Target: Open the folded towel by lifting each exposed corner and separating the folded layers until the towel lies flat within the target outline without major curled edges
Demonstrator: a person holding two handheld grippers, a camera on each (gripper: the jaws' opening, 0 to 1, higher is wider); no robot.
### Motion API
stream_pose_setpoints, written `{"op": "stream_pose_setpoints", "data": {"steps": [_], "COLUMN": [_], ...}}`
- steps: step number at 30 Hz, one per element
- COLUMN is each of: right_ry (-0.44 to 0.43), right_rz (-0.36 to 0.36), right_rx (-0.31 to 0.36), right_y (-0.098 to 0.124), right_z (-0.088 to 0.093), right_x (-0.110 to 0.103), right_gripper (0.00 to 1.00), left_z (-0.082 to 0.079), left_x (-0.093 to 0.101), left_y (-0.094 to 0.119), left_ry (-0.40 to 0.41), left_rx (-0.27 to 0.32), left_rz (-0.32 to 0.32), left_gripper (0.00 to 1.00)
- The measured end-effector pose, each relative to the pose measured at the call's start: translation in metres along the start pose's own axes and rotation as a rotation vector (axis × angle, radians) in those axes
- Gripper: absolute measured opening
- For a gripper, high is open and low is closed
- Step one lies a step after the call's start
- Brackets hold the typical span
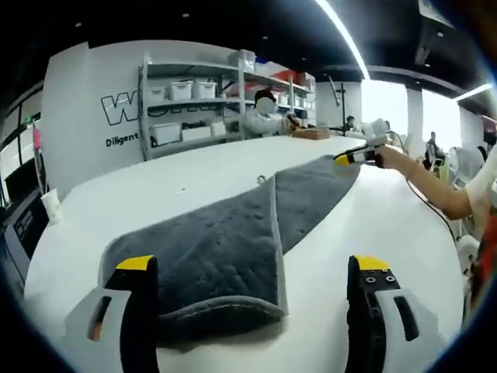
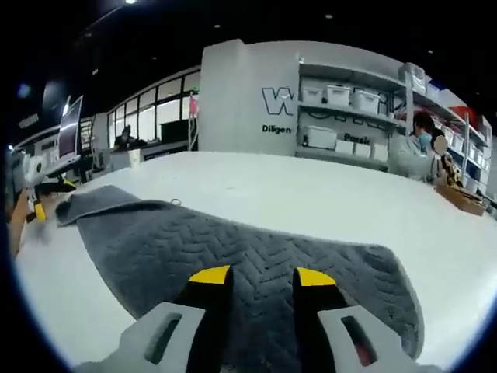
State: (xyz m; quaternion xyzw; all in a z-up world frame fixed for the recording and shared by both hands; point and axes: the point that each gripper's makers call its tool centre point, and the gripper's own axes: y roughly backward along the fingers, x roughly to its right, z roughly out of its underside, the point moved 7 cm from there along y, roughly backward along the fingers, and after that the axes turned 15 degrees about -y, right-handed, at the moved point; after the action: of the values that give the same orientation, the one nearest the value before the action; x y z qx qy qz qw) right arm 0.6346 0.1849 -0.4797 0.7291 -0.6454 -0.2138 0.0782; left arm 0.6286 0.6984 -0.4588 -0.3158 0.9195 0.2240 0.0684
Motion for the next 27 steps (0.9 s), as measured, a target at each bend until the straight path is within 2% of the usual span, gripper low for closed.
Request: {"op": "stream_pose_setpoints", "data": {"steps": [4, 9, 13, 21, 27], "right_ry": [-0.001, -0.012, 0.018, 0.082, 0.075], "right_rz": [0.012, 0.003, -0.008, -0.006, -0.013], "right_rx": [-0.037, -0.047, -0.048, -0.054, -0.024], "right_y": [-0.007, -0.008, -0.008, -0.008, -0.002], "right_z": [0.009, 0.014, 0.015, 0.014, 0.005], "right_x": [0.003, 0.003, 0.003, -0.001, -0.001], "right_gripper": [0.26, 0.15, 0.00, 0.00, 0.00], "left_z": [0.001, 0.001, 0.002, 0.003, 0.004], "left_x": [0.001, 0.001, 0.002, 0.002, 0.001], "left_y": [0.000, 0.000, 0.000, 0.000, 0.000], "left_ry": [0.000, -0.001, 0.003, 0.001, 0.001], "left_rx": [-0.009, -0.013, -0.013, -0.022, -0.027], "left_rz": [0.002, 0.002, 0.000, 0.003, 0.002], "left_gripper": [1.00, 1.00, 0.99, 0.98, 0.98]}}
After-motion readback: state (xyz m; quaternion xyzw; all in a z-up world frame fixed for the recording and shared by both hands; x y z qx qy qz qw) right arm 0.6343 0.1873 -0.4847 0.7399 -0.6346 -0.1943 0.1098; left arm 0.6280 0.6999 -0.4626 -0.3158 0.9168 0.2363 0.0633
